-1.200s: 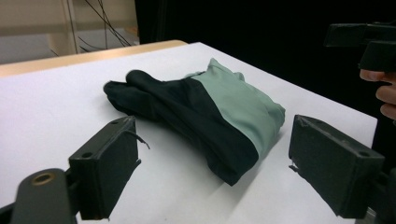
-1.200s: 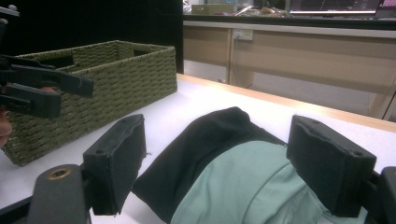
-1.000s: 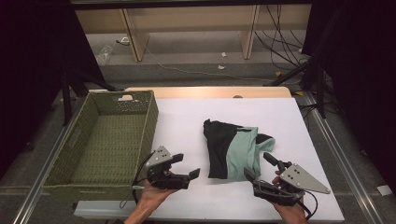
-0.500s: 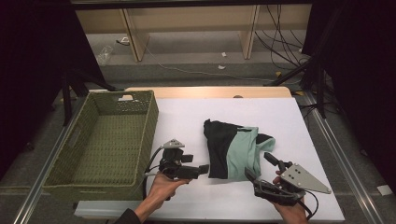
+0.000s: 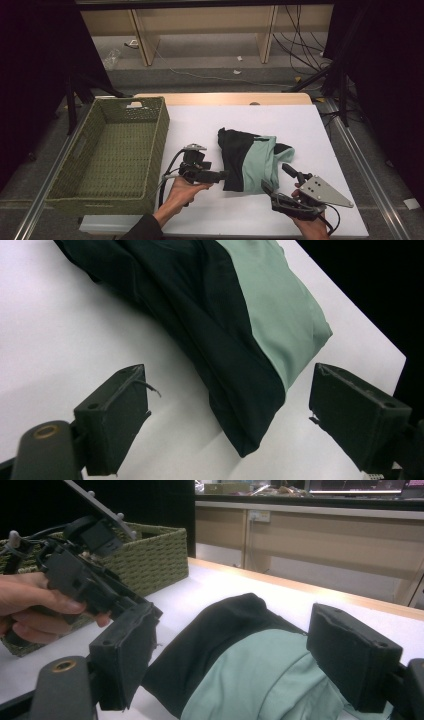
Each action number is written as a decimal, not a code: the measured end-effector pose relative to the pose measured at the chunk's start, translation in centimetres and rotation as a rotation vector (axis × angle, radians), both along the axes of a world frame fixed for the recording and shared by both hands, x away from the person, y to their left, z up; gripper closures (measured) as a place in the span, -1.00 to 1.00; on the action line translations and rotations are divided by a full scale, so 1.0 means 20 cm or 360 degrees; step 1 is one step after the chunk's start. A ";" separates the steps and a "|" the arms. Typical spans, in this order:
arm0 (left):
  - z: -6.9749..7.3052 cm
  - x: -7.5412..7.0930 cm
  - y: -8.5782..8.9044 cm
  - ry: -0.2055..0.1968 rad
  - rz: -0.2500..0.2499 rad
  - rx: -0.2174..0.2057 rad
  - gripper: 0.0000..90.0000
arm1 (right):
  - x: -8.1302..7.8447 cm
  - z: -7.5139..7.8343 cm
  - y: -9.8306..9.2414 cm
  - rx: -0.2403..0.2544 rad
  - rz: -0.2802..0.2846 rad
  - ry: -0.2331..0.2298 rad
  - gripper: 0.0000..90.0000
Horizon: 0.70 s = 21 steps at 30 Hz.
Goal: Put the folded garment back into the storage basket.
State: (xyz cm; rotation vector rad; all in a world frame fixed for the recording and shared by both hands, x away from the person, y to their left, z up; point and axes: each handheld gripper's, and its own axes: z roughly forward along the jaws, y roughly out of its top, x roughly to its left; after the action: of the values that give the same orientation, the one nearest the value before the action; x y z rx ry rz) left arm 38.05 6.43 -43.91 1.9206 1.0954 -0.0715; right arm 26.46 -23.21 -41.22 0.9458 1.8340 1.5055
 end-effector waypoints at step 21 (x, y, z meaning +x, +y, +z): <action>-0.06 0.11 -0.17 0.0125 -0.0047 0.0043 -0.63 | 0.00 0.00 0.00 0.0009 0.0004 -0.0004 -0.54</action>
State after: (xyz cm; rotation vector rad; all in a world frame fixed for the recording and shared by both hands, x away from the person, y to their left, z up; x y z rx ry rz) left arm 40.26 3.04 -45.01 1.9727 1.1253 -0.1500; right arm 26.50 -23.22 -41.20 0.9443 1.8304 1.5137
